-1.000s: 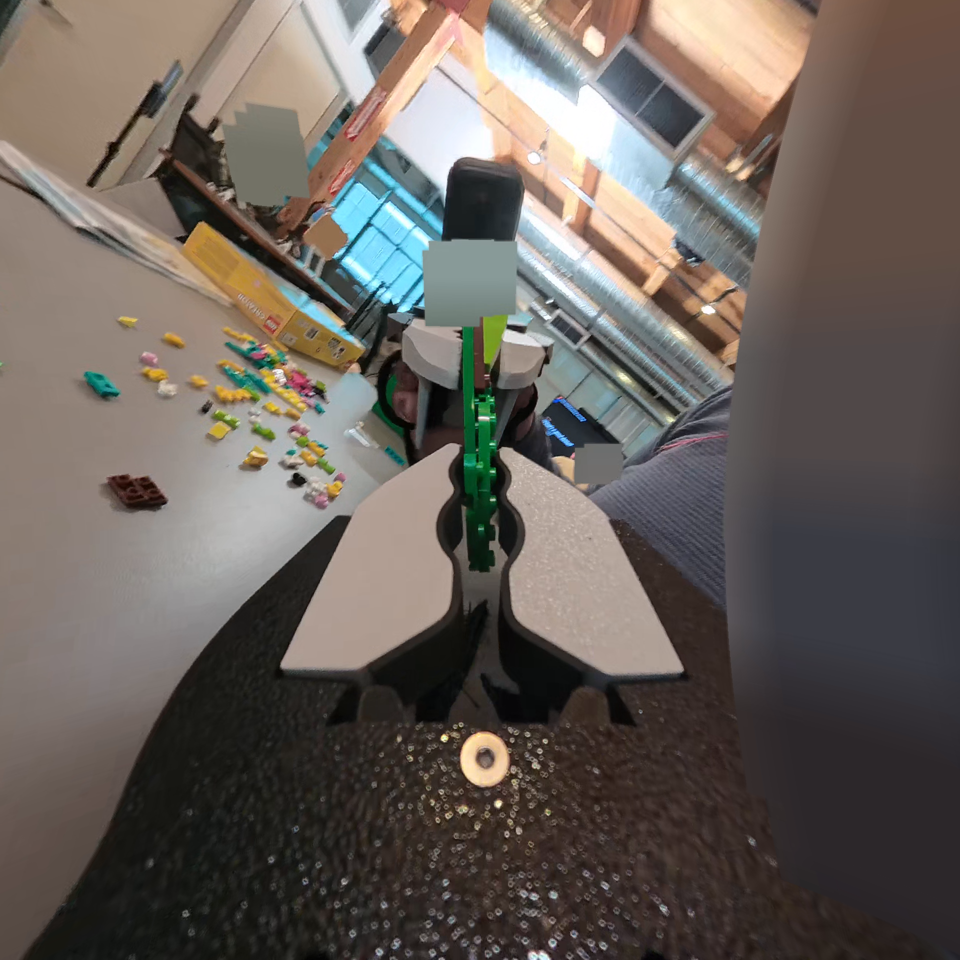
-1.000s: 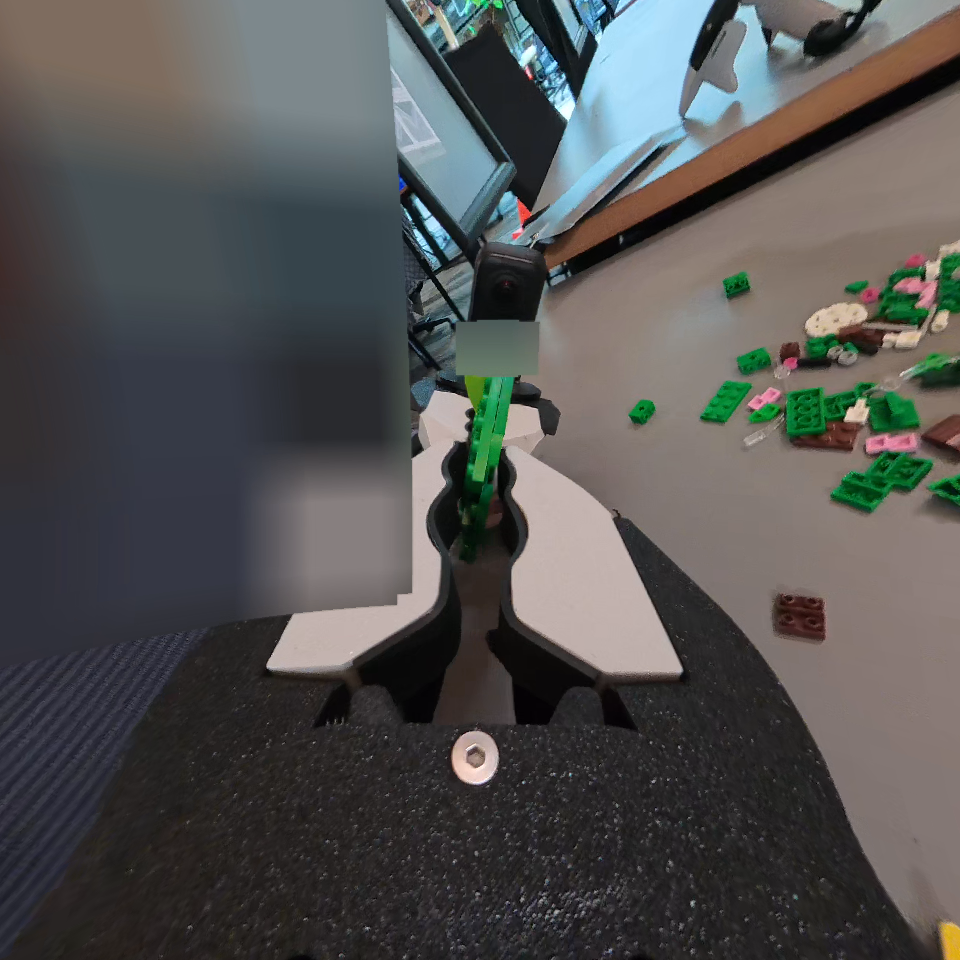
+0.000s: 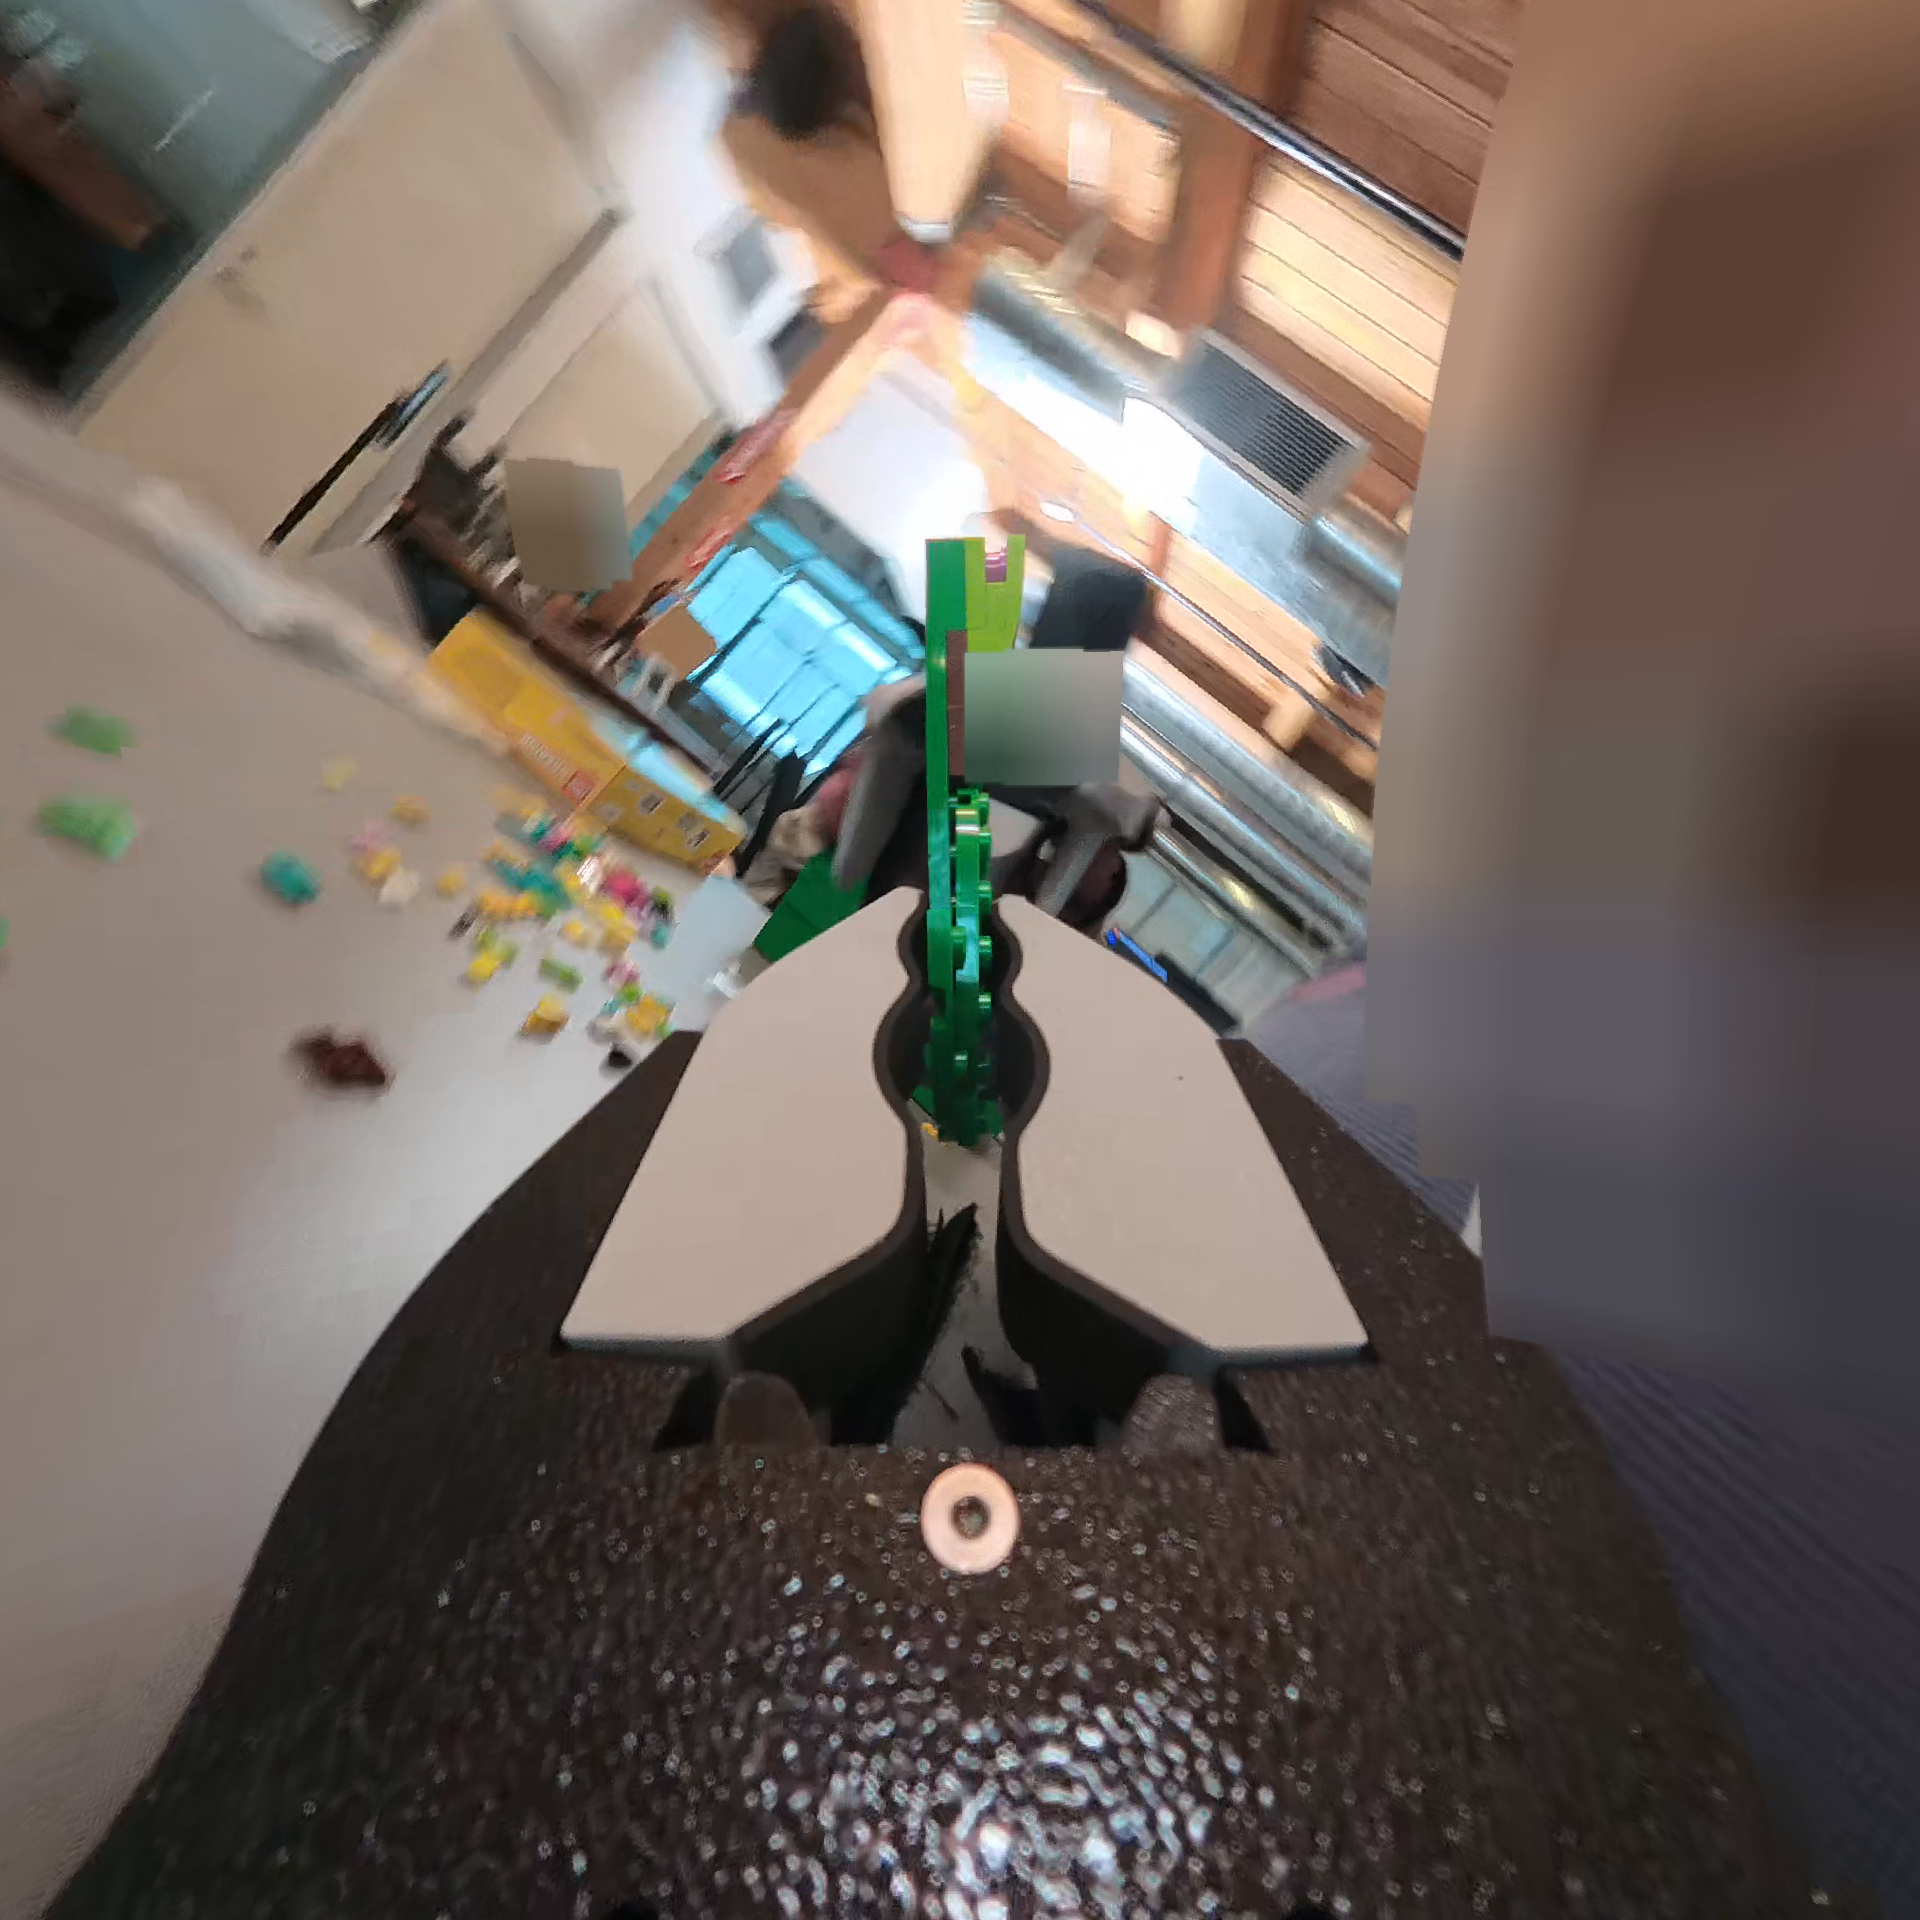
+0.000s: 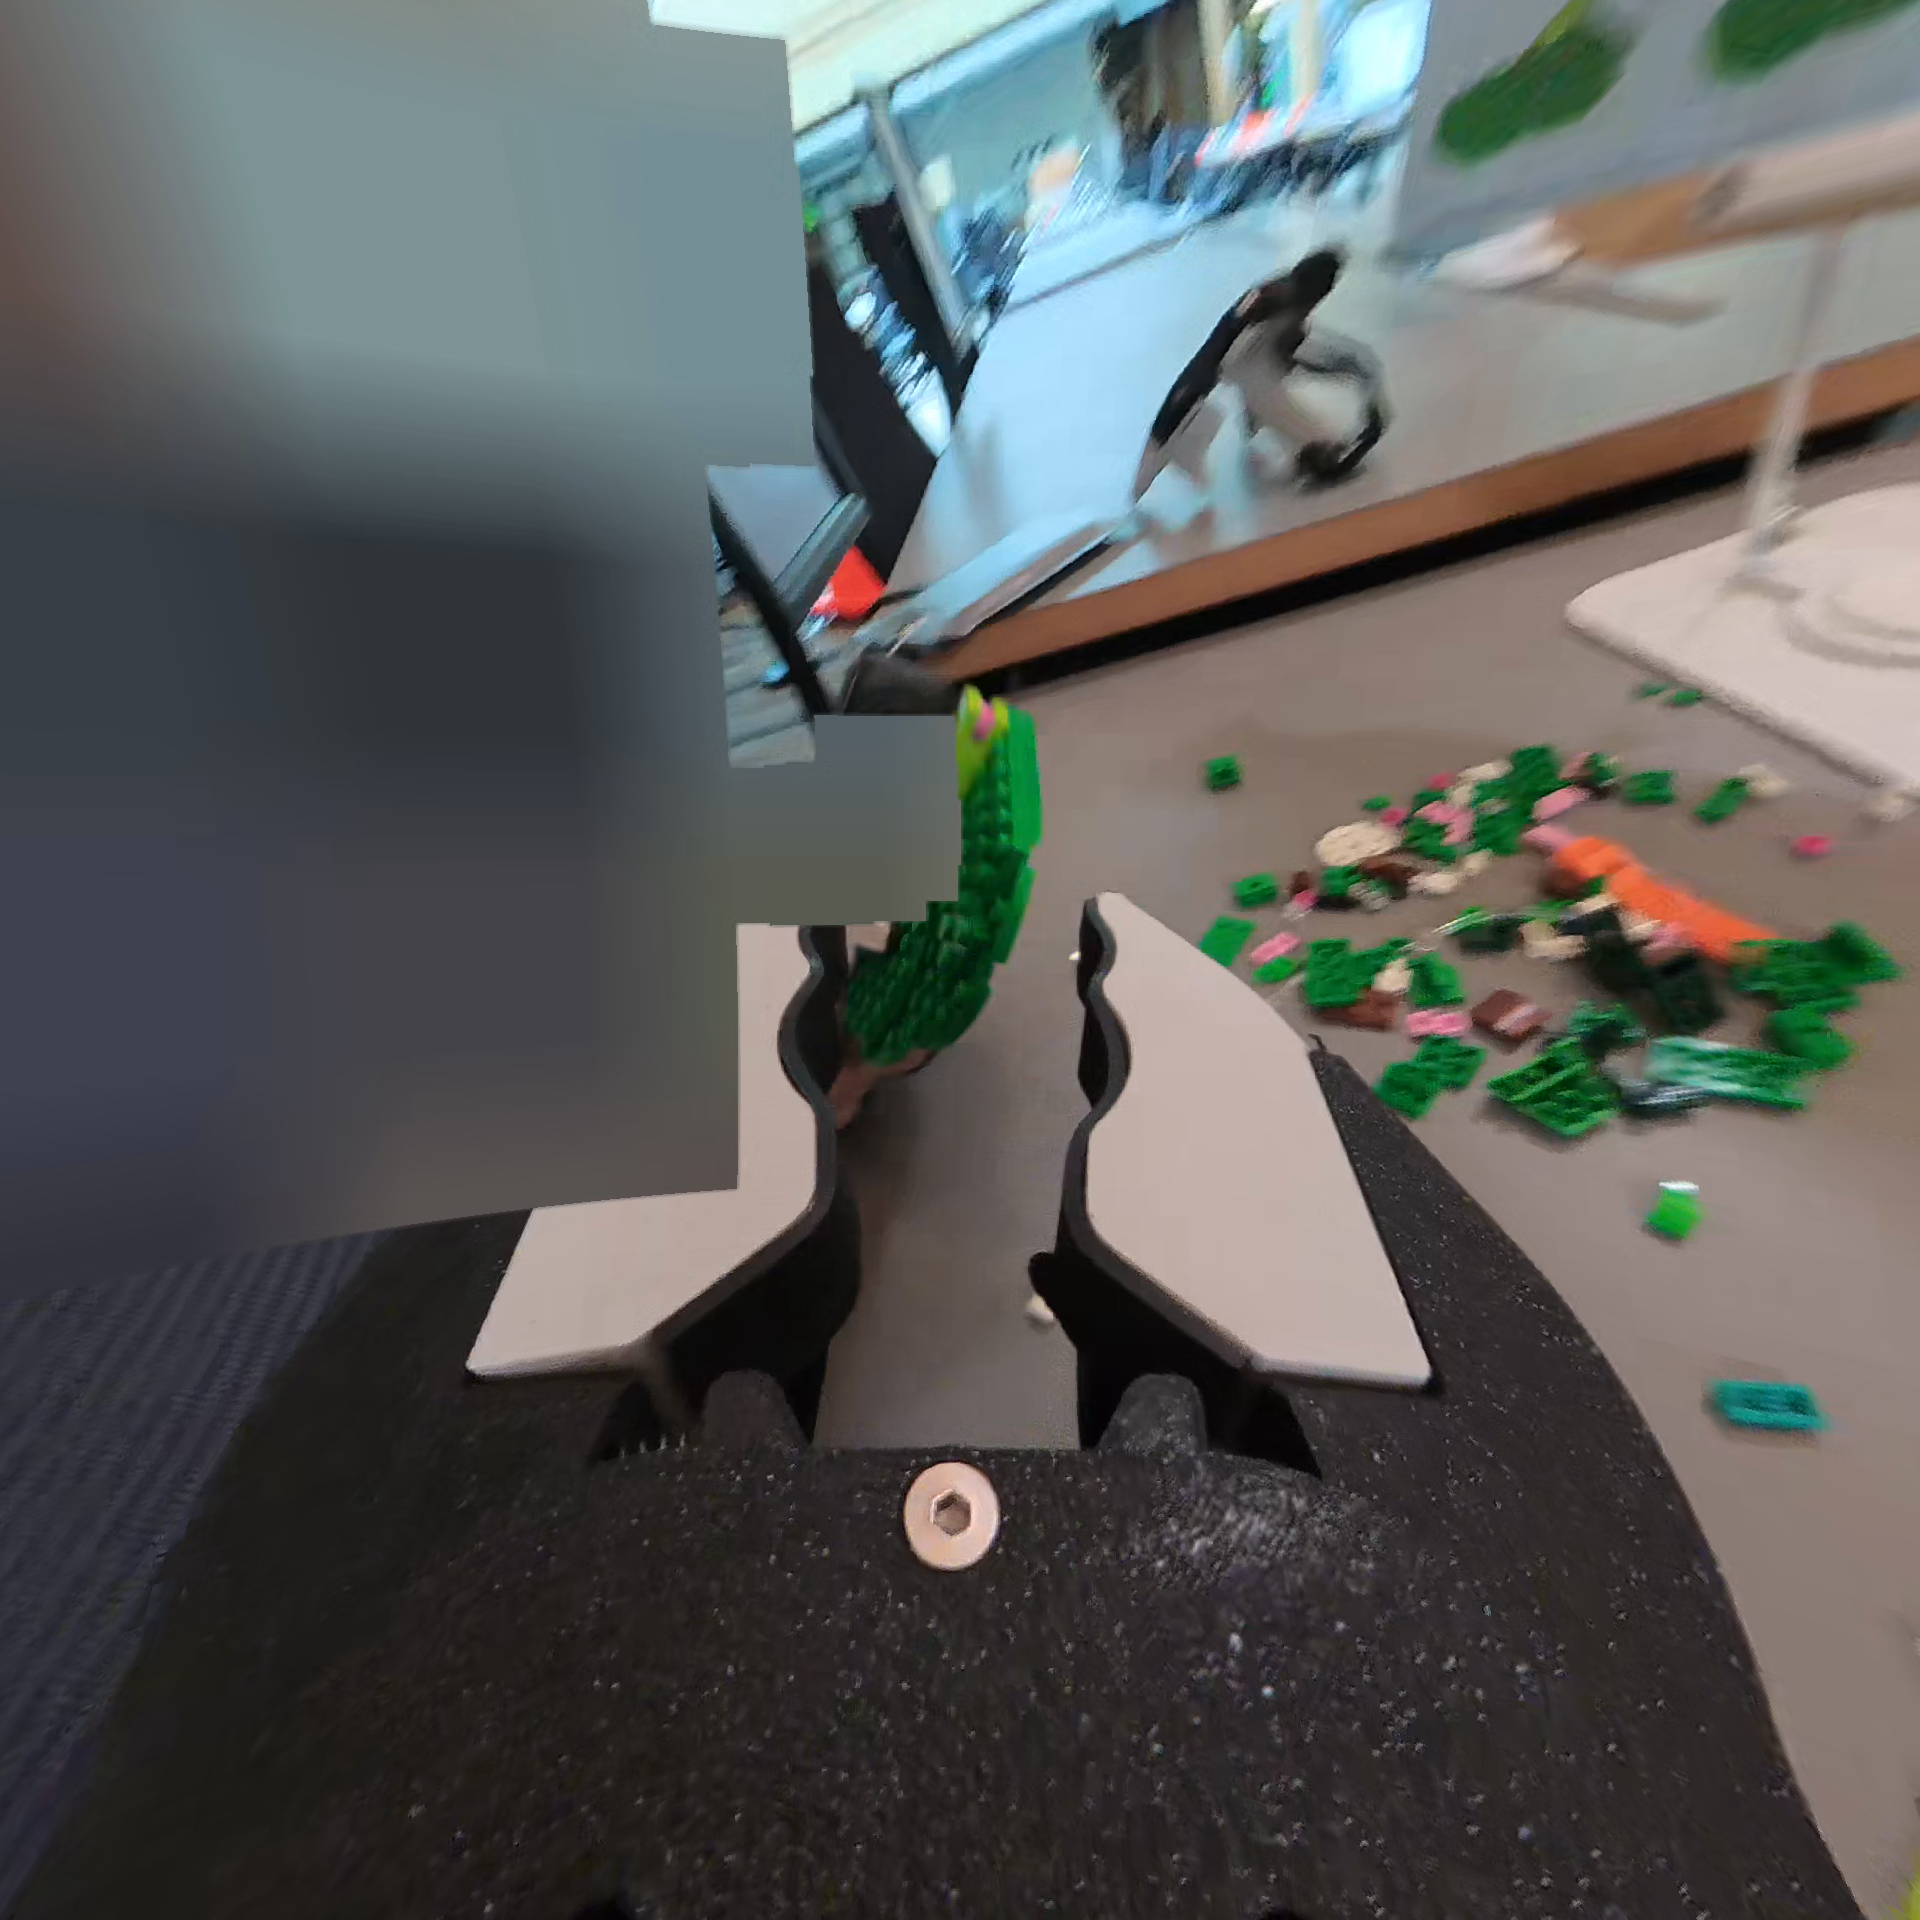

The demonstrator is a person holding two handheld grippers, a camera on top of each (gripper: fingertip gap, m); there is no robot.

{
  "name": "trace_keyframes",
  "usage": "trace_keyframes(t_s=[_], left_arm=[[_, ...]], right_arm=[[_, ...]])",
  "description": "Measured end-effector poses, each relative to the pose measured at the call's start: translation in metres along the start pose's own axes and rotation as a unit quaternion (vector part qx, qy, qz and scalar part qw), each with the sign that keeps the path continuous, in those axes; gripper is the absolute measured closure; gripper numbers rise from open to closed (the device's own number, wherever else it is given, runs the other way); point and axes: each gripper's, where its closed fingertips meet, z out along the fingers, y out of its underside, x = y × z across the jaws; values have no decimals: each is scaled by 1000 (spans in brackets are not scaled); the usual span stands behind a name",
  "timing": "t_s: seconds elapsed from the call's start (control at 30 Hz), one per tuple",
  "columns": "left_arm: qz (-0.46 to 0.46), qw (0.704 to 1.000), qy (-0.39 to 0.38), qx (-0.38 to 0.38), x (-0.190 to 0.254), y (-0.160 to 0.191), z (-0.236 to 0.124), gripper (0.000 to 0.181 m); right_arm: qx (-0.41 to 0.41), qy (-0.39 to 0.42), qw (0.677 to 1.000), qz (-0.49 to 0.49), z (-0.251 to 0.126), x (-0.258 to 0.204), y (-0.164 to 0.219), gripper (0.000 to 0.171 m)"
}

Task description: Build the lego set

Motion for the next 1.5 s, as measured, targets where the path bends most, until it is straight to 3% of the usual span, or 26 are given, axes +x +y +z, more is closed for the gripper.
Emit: trace_keyframes(t_s=[0.1,0.3,0.37,0.43,0.53,0.83,0.9,1.13,1.4,1.5], left_arm=[[-132,987,-87,-13,-23,2,-5,174],[-141,976,-155,-60,-39,19,-16,173],[-165,973,-155,-52,-45,19,-20,173],[-178,969,-163,-54,-50,19,-28,173],[-186,964,-171,-77,-54,22,-37,173],[-217,960,-140,-105,-50,30,-36,173],[-216,959,-139,-118,-49,35,-35,173],[-218,957,-141,-130,-49,38,-35,173],[-221,956,-142,-131,-50,39,-35,173],[-224,955,-142,-132,-51,39,-34,173]], right_arm=[[80,97,992,-26,-19,29,-16,131],[162,278,945,-63,-59,73,-3,132],[149,263,952,-51,-49,69,14,150],[114,208,971,-13,-28,58,30,142],[101,218,970,-41,-16,59,40,136],[170,291,887,-317,-10,33,20,134],[165,276,884,-340,-4,25,22,135],[103,310,901,-286,-18,54,27,139],[-4,433,873,-224,-128,99,8,145],[-45,408,895,-173,-135,101,16,150]])
